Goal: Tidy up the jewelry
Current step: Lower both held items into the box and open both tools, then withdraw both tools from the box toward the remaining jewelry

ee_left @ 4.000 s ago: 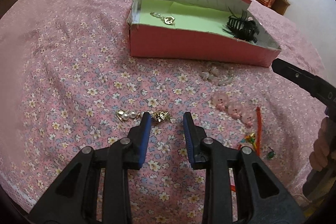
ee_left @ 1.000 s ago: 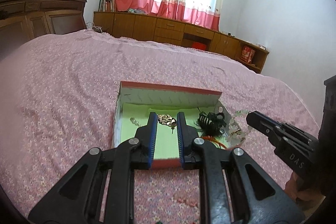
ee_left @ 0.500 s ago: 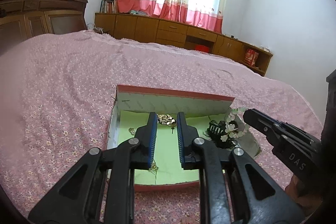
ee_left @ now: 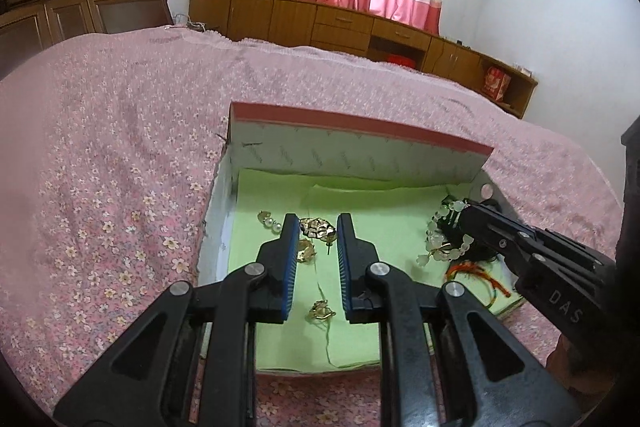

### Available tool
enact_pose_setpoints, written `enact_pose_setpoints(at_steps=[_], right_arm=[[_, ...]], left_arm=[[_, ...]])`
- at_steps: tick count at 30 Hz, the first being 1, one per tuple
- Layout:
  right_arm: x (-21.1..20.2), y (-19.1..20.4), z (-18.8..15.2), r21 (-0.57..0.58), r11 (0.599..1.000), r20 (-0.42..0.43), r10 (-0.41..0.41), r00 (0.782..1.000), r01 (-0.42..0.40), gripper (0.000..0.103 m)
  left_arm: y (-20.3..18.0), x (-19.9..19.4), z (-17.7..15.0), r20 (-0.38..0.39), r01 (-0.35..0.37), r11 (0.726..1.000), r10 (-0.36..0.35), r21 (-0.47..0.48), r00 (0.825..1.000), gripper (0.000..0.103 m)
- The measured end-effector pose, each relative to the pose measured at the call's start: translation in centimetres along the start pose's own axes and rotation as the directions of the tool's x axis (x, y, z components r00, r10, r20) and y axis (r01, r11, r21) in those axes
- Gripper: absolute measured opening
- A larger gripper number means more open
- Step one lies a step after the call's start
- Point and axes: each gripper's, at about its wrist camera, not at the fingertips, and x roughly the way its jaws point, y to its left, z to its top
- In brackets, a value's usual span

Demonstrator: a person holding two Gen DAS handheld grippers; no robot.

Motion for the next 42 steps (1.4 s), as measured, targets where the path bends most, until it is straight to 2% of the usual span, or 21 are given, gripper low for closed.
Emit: enact_pose_setpoints(at_steps=[11,16,24,31,42], right_arm=[[2.0,-1.9,-0.4,0.055,0.998,-0.070,-0.038,0.997,0.042,0.010],[2.3,-2.8,-0.5,0.093,0.993,-0.098,-0.058,0.994,0.067,0.011],[0.4,-3.3,-0.2,0.111,0.993,-0.054,-0.035,0.998,0.041,0.030],[-2.1,-2.8,0.3,0.117,0.993,-0.024,-0.022,0.999,0.024,0.035],[-6.4,-1.9,0.5,0.107,0.994,0.014,-0.005,1.000,0.003,0.035]], left_arm=[[-0.5,1.2,-0.3,-0.044,-0.032,0.999,0.033,0.021,0.998,0.013],[-1.6,1.6,-0.3,-0.059,-0.035,0.999,0.037,0.039,0.998,0.023],[-1.6,0.7,-0.4,-0.062,-0.031,0.999,0.032,0.017,0.998,0.029],[-1.3,-1.0,0.1,-0.046,-0.030,0.999,0.031,0.013,0.998,0.029],[-1.7,-4.6,0.8,-0.032,-0.009,1.000,0.010,0.018,0.999,0.029]])
